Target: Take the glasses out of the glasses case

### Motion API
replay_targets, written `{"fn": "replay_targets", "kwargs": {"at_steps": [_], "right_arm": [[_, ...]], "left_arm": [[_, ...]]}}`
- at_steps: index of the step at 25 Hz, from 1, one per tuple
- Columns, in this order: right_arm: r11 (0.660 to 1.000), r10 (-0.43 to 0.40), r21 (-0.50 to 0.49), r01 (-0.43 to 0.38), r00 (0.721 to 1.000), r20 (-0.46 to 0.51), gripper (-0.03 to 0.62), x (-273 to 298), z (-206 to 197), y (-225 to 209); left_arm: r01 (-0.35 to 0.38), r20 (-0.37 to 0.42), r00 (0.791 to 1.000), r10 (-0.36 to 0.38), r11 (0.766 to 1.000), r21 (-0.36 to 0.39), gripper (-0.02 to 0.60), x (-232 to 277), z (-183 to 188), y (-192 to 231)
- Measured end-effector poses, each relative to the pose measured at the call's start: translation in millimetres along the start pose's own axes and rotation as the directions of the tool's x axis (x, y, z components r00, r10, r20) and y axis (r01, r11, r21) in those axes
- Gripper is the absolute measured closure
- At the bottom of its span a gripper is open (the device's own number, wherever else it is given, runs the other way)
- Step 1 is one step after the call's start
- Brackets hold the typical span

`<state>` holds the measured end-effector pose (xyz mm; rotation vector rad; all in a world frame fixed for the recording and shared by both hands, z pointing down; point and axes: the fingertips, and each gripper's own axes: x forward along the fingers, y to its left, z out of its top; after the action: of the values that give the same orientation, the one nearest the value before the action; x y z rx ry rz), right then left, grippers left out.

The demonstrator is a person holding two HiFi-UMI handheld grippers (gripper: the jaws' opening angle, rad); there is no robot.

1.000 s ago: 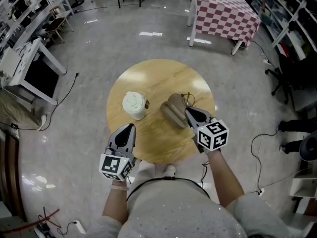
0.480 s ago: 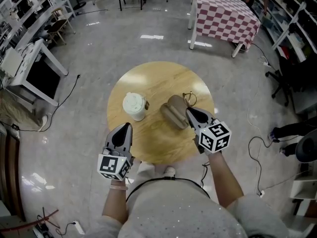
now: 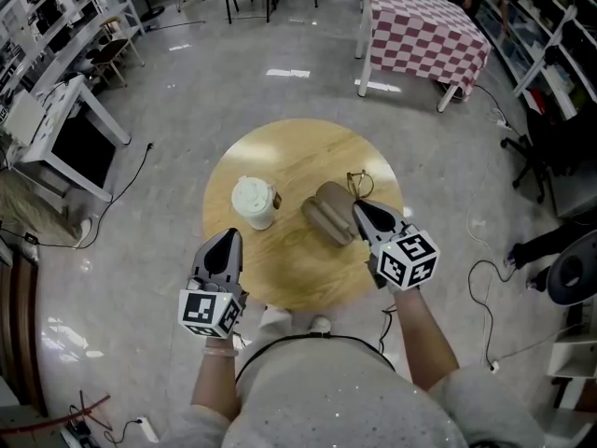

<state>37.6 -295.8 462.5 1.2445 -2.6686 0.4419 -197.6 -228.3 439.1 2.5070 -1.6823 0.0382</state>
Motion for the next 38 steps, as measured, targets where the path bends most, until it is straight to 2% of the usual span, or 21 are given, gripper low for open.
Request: {"fn": "replay_targets", "kwargs": {"at_steps": [15,38], "right_arm": [[1.000,0.005,-0.010,-0.004,0.998,0.058,0.572,-3,18,1],[0.999,0.025,-0.051,-0.020,0.994,0.110,0.572,0,39,15]], "left_arm": [[-0.065,0.045,0.997,0.065,0.998,0.014,0.575,-4,22,29],[-0.091,0.081,0.993,0.089,0.996,0.022,0.575,-9,34,44]]}}
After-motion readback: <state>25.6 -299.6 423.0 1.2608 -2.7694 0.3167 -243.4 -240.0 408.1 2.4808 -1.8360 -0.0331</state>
